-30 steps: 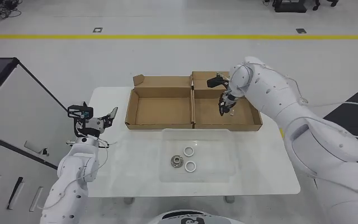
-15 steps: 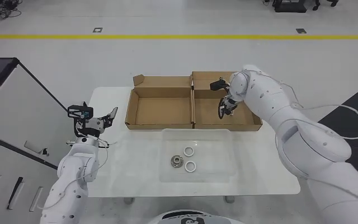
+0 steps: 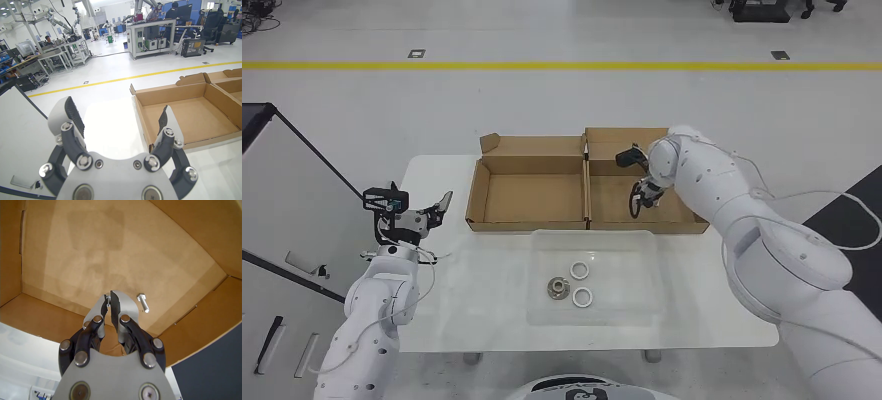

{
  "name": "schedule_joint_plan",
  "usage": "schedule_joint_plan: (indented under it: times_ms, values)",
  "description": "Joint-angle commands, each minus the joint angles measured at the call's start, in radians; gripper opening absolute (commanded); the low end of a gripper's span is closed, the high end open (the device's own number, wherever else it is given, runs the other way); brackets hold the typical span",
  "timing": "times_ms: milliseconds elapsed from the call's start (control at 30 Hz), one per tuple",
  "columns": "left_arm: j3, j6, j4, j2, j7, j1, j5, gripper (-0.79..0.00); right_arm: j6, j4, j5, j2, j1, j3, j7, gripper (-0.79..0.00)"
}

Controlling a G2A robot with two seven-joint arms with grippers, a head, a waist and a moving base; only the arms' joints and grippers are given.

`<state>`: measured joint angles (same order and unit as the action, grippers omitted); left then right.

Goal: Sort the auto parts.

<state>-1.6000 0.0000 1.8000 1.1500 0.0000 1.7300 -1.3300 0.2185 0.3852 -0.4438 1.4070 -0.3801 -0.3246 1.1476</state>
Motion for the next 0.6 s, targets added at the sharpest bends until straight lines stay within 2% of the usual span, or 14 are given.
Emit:
schedule_joint_plan:
  times_ms: [0, 400, 567]
  values:
    - [0.000, 0.000, 0.000, 0.000, 0.000, 0.000, 0.000, 0.000, 0.005, -0.011, -0.005, 0.006, -0.002, -0.001, -0.007, -0.785]
    - [0.000, 0.000, 0.000, 0.000, 0.000, 0.000, 0.000, 0.000, 0.020, -0.068, -0.017, 0.036, -0.015, -0.014, -0.032, -0.779]
    - [0.000, 0.000, 0.000, 0.000, 0.000, 0.000, 0.000, 0.000, 0.023, -0.086, -0.021, 0.045, -0.017, -0.020, -0.038, -0.637]
